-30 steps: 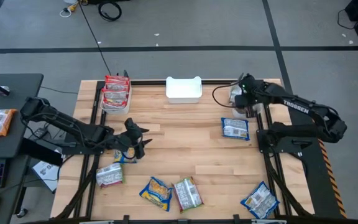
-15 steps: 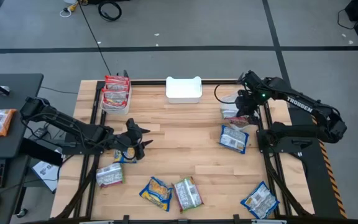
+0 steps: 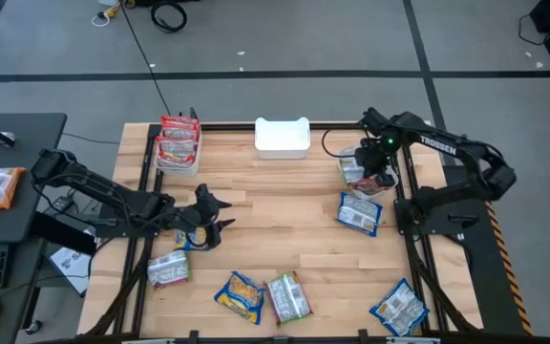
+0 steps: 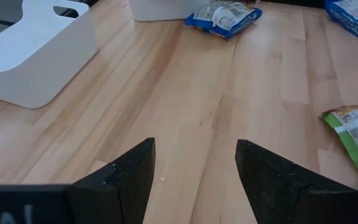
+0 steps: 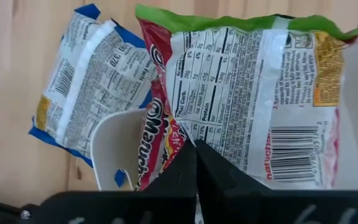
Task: Sort Maruchan noodles
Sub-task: Put the green noodle pack into the right white bin
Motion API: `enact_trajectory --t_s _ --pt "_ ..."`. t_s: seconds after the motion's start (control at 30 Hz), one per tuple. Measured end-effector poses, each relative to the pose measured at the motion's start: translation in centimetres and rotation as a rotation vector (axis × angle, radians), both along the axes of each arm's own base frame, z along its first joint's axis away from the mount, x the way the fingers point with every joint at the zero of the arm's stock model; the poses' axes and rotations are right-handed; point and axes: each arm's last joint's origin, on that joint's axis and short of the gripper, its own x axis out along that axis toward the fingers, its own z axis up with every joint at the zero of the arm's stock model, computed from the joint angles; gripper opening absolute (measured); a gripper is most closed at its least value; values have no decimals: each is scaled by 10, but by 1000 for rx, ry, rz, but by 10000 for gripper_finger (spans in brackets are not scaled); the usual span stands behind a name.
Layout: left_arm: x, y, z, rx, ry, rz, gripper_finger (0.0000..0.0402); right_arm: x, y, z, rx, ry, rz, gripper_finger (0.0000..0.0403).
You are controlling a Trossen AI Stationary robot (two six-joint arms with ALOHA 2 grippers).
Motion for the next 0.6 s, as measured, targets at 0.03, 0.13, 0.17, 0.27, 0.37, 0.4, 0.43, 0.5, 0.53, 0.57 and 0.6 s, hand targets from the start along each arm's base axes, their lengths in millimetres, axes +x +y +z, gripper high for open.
enact_trajectory --t_s 0.03,0.13,0.17,0.27,0.37,0.4,0.43,0.5,0.53,0.57,0.6 --pt "0 0 0 0 1 -2 226 0 0 -1 4 4 -3 5" --pt "0 0 0 1 3 -1 226 -1 3 2 -24 30 -4 11" --pt "0 0 0 0 3 -1 226 -3 4 4 -49 46 -1 12" --pt "0 0 0 0 2 -1 226 -5 8 15 -150 92 6 8" --pt "0 0 0 -2 -3 0 226 -7 13 28 -221 94 14 4" --pt "0 0 0 0 -3 2 226 -9 16 31 -233 95 17 5" --pt "0 0 0 2 -4 6 226 -10 18 33 -248 96 20 5" --pt "0 0 1 2 -8 7 226 -12 22 37 -272 87 37 5" --pt "1 0 1 0 -13 8 226 -13 25 39 -276 84 44 5" --pt "1 0 1 -2 -19 8 226 -14 27 40 -279 77 48 5" --pt "1 0 2 -4 -24 8 226 -15 29 42 -280 61 53 4"
